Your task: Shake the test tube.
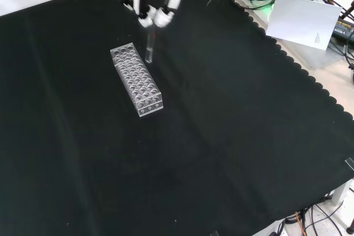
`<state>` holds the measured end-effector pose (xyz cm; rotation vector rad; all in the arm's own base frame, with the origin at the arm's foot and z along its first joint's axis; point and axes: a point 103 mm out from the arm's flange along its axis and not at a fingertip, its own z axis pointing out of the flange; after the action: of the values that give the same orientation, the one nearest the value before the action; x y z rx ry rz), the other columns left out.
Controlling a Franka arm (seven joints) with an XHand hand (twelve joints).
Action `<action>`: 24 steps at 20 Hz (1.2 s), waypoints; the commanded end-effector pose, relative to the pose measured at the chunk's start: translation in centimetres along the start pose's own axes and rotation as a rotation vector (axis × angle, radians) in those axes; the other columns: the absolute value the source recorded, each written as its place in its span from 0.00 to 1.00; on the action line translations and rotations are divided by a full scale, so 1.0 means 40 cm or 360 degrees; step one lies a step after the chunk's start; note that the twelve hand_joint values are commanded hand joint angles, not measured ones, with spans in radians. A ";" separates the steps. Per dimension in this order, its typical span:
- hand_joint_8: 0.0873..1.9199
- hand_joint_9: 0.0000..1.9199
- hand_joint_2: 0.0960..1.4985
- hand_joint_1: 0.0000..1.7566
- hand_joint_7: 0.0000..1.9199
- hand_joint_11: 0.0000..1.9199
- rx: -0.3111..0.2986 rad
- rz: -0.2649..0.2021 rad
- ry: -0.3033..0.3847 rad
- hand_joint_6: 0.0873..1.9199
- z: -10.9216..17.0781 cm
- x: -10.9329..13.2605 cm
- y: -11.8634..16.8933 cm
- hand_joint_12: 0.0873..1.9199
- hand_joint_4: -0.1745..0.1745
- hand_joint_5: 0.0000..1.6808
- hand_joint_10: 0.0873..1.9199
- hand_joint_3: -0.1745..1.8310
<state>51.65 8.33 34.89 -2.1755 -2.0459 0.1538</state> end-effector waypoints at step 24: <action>0.32 0.77 0.38 0.81 0.74 0.37 0.0045 -0.0034 -0.0002 0.23 0.015 0.031 0.018 0.61 0.00 0.79 0.00 0.40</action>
<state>51.34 7.85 36.39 -2.2232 -2.0403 0.1691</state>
